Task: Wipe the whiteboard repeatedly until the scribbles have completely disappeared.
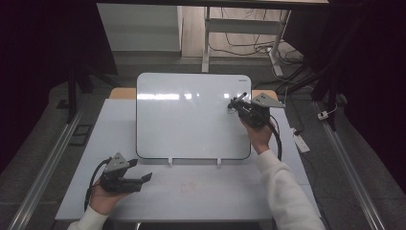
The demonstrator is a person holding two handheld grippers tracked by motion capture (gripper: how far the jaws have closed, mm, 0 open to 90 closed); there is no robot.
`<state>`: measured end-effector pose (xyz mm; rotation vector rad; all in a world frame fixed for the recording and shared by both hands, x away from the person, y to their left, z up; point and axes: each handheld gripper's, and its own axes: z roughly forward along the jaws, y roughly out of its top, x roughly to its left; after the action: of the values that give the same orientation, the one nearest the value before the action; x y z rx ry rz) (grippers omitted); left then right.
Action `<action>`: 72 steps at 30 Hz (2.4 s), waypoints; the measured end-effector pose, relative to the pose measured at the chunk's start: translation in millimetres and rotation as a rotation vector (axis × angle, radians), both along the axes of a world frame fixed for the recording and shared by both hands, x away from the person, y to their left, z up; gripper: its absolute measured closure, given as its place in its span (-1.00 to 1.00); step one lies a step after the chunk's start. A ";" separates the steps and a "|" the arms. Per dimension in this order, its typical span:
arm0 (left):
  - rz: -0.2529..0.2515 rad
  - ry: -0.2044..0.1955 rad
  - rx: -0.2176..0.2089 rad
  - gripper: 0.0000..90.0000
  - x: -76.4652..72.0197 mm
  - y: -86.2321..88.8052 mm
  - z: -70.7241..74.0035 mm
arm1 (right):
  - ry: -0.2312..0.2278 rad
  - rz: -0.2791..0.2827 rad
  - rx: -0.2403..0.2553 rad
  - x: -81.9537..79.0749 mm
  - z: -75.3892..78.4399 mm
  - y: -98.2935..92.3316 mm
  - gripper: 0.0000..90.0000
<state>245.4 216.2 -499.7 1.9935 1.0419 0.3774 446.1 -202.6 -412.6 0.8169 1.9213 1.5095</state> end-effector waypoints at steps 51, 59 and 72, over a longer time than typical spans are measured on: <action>0.007 -0.005 -0.007 -0.50 0.2 1.7 0.7 | -0.021 0.017 0.048 -8.5 -13.5 -6.8 0.80; 0.006 -0.007 -0.011 -0.50 -0.1 1.6 1.0 | -0.023 0.063 -0.017 -26.8 -27.7 0.4 0.80; 0.006 -0.004 -0.015 -0.50 0.7 2.4 1.0 | -0.045 0.046 0.013 -16.1 -21.0 0.3 0.80</action>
<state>246.1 218.6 -498.7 1.9763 1.0453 0.3761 430.0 -202.3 -433.6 0.7423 1.9115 1.5558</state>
